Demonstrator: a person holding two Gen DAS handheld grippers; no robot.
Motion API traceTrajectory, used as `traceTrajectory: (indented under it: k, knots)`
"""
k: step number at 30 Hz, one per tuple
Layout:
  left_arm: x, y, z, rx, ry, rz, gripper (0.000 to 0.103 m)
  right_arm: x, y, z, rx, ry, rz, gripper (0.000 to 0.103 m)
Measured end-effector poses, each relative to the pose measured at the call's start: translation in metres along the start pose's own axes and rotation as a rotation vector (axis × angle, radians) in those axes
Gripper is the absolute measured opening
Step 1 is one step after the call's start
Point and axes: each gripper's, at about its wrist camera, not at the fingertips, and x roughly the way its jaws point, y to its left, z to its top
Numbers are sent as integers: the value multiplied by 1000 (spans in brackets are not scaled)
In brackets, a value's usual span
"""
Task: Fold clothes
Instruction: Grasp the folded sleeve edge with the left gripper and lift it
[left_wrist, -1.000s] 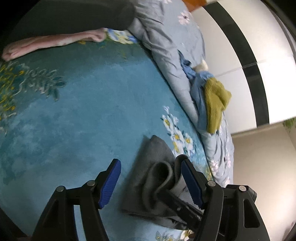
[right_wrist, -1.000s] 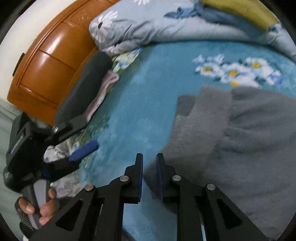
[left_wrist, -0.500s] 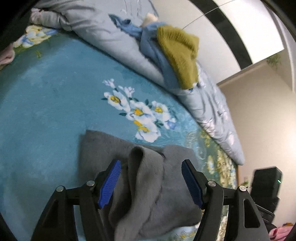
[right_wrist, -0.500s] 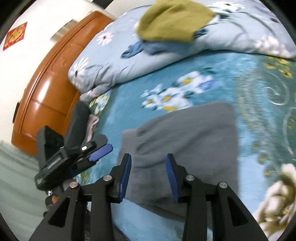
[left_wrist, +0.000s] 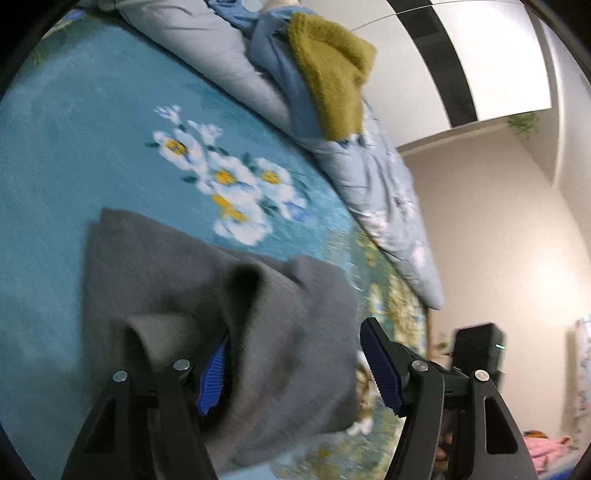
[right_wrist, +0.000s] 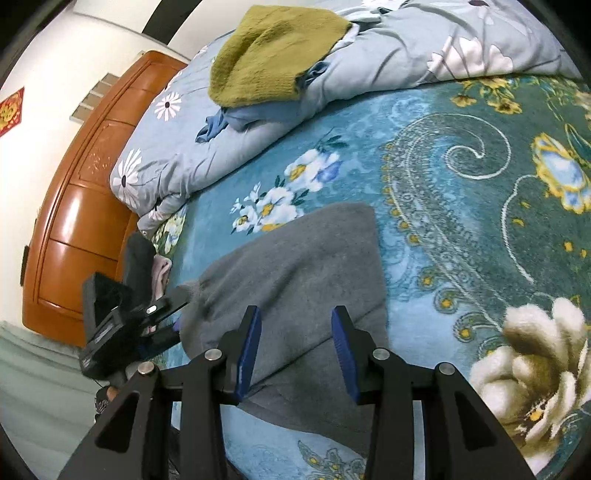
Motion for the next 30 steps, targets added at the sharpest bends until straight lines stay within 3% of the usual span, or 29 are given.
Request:
traceTrajectory:
  k: [1,4,7,9,11,15,25,29,30]
  knots:
    - [3,-2,-4,-1,31,13,70,0,-3,-1,7,0,3,41]
    - [17,-3,-18,9,112,188,69,-2,-11,-4,30,1,7,41]
    - [14,-4,-21,-7,106,172,65,-5,-18,-9,45,-1,17,41]
    - [6,-4,-22,-37,77,126,52,-7,-21,-12,48,-1,17,41]
    - [6,3,-29,-110,77,117,12,-10,-25,-15,56,-4,19,41]
    - [7,10,-38,-176,70,142,10,-11,-31,-20,91,-6,29,41]
    - [-31,16,-42,-226,68,309,10,-14,-20,-24,61,-10,41,41]
    - [-32,20,-41,-227,63,402,21,-2,-13,-27,53,17,51,41]
    - [-32,17,-40,-206,53,434,28,0,-9,-28,40,21,54,41]
